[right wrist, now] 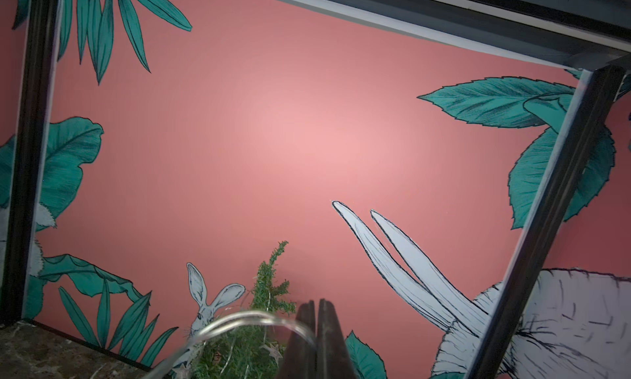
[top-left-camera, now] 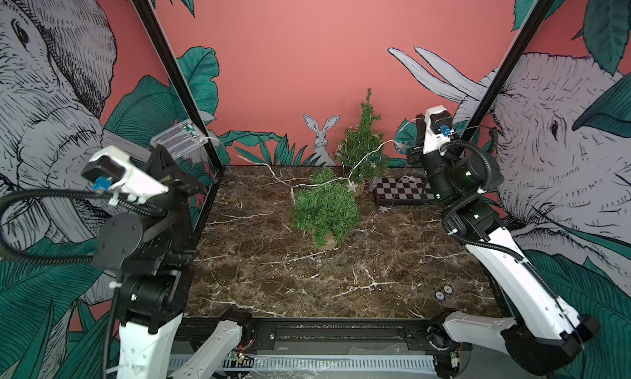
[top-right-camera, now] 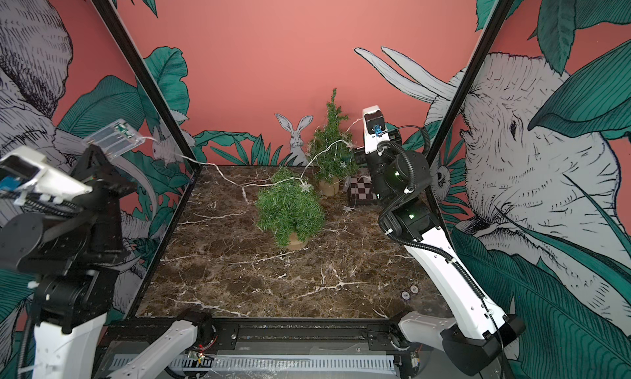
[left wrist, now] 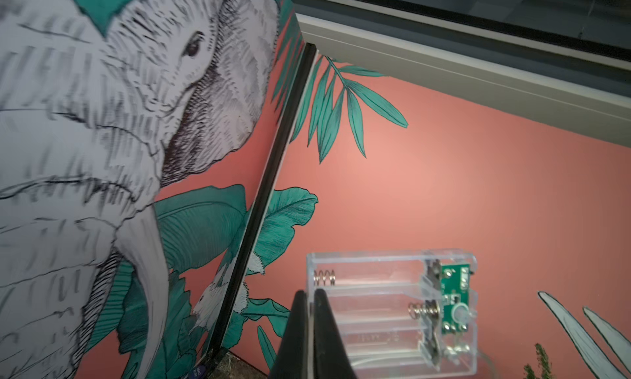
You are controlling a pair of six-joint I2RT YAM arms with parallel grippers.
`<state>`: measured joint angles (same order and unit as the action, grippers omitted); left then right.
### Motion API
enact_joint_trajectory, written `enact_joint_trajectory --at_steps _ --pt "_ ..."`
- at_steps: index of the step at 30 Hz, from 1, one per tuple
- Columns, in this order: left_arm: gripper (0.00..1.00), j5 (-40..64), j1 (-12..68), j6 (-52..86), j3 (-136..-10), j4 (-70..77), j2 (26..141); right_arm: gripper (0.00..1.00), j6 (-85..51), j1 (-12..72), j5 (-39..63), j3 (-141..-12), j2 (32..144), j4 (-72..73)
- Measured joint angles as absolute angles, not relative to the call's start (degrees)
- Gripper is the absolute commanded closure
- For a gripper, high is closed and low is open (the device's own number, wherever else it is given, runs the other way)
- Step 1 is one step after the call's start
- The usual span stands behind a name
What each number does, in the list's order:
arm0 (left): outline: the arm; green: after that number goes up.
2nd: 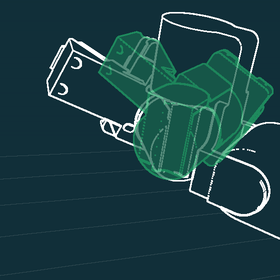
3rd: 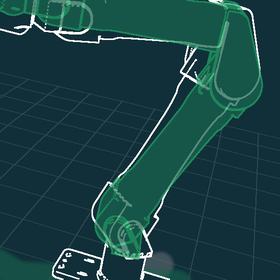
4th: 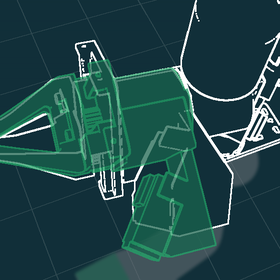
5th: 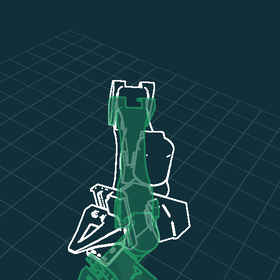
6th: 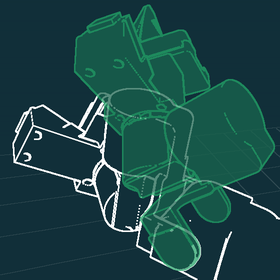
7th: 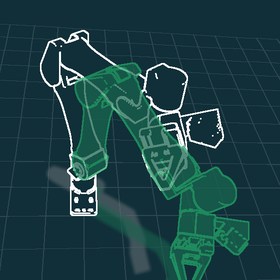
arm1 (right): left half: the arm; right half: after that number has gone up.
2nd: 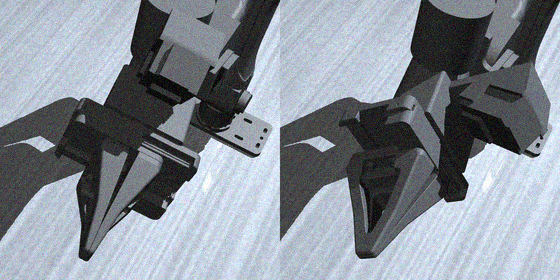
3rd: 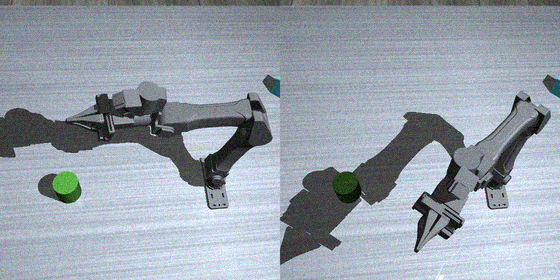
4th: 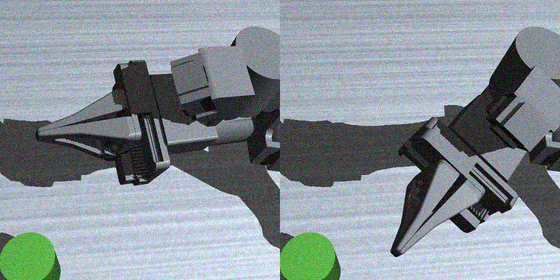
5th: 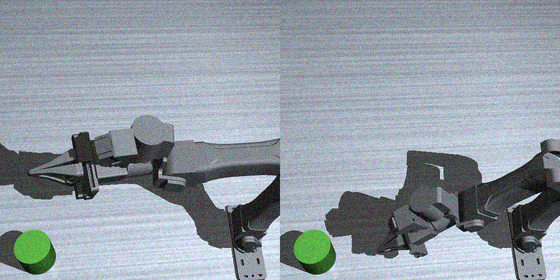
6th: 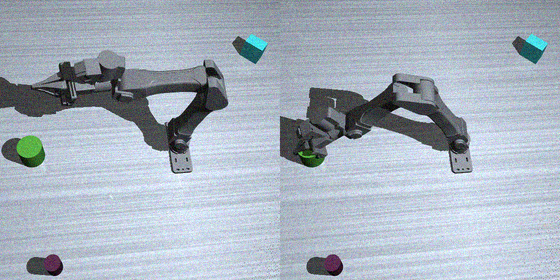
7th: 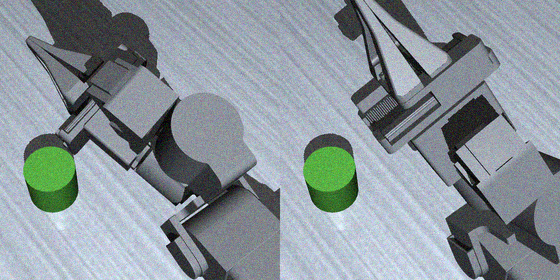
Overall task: Wrap string light around the christmas tree
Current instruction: Wrap the light string around the Christmas tree.
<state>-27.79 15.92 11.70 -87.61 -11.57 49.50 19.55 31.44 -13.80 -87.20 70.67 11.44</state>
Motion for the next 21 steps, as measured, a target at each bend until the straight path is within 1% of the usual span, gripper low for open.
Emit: enact_joint_trajectory --at_steps 3,9,12,16,21 --pt "1.00 -24.32 15.92 12.19 -89.69 -12.91 55.94 1.00 17.93 31.44 -12.64 -89.47 73.17 13.34" --pt "1.00 -23.92 15.90 11.27 -92.42 -14.92 64.75 1.00 16.23 31.16 -13.30 -93.14 77.56 18.31" --pt "1.00 -24.21 15.90 10.87 -94.94 -15.40 65.91 1.00 15.84 31.07 -13.74 -95.98 80.36 19.49" --pt "1.00 -25.19 15.68 10.46 -96.68 -13.43 64.71 1.00 15.09 30.79 -14.02 -98.78 83.74 20.45" --pt "1.00 -24.75 15.59 9.54 -101.38 -13.26 64.49 1.00 14.52 30.59 -12.43 -98.50 85.17 24.47"
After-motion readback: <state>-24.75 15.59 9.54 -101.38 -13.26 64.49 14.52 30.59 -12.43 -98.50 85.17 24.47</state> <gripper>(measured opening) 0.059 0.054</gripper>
